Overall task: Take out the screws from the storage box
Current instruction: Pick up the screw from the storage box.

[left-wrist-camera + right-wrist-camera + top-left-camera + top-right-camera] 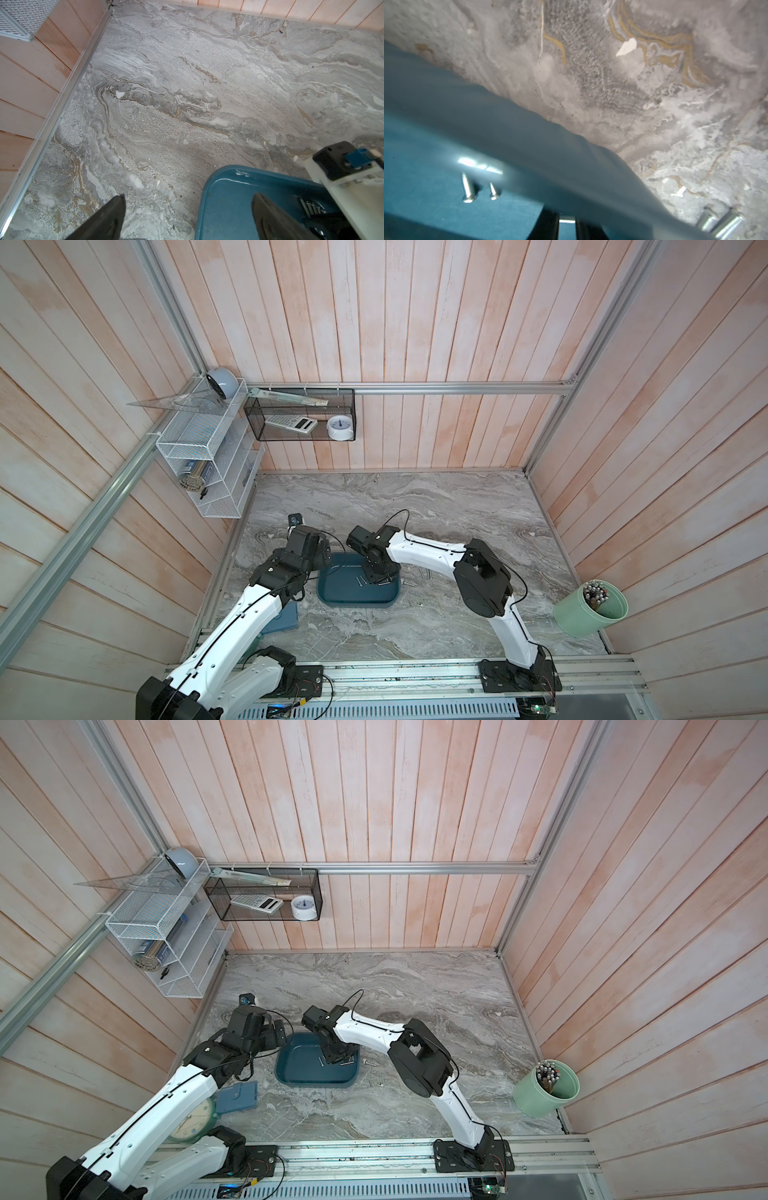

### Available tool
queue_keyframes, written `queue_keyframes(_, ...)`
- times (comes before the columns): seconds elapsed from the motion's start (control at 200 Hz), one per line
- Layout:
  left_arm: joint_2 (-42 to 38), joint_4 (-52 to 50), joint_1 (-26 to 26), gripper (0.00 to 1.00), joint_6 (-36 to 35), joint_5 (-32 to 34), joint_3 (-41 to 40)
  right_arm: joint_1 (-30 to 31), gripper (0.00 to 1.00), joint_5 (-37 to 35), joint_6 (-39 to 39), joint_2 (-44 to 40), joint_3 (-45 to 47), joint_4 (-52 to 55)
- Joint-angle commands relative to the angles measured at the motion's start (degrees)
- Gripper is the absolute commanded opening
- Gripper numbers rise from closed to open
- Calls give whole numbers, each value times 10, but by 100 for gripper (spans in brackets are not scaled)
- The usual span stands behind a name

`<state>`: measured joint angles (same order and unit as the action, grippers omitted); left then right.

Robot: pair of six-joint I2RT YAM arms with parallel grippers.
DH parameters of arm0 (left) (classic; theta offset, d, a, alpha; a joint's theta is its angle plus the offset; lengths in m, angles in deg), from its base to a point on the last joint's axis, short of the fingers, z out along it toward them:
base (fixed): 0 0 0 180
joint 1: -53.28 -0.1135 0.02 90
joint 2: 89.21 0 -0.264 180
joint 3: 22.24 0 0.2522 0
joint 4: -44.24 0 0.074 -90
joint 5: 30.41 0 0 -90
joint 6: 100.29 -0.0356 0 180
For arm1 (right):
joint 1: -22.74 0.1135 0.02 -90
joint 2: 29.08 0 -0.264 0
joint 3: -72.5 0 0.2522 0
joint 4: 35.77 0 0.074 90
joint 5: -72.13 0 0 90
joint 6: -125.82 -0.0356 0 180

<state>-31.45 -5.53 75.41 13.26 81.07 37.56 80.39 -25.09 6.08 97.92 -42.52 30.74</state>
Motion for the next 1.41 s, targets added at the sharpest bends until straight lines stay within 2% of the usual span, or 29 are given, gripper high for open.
queue_keyframes(0.0, 5, 8, -3, 100, -2, 2, 1, -2, 20, -16, 4, 14, -7, 15)
queue_keyframes(0.465, 9, 7, -3, 100, -2, 2, 1, -3, 17, -9, 5, 50, -10, 17)
queue_keyframes(0.81, 15, 4, -5, 100, -3, 3, 4, -3, 11, 6, 4, 68, -25, 24)
queue_keyframes(1.1, 14, 5, -8, 100, -2, 4, 6, -2, 9, 2, 2, -25, -24, 6)
queue_keyframes(1.4, 9, 3, -9, 100, -2, 5, 5, -19, 8, 34, -19, -114, 41, -40)
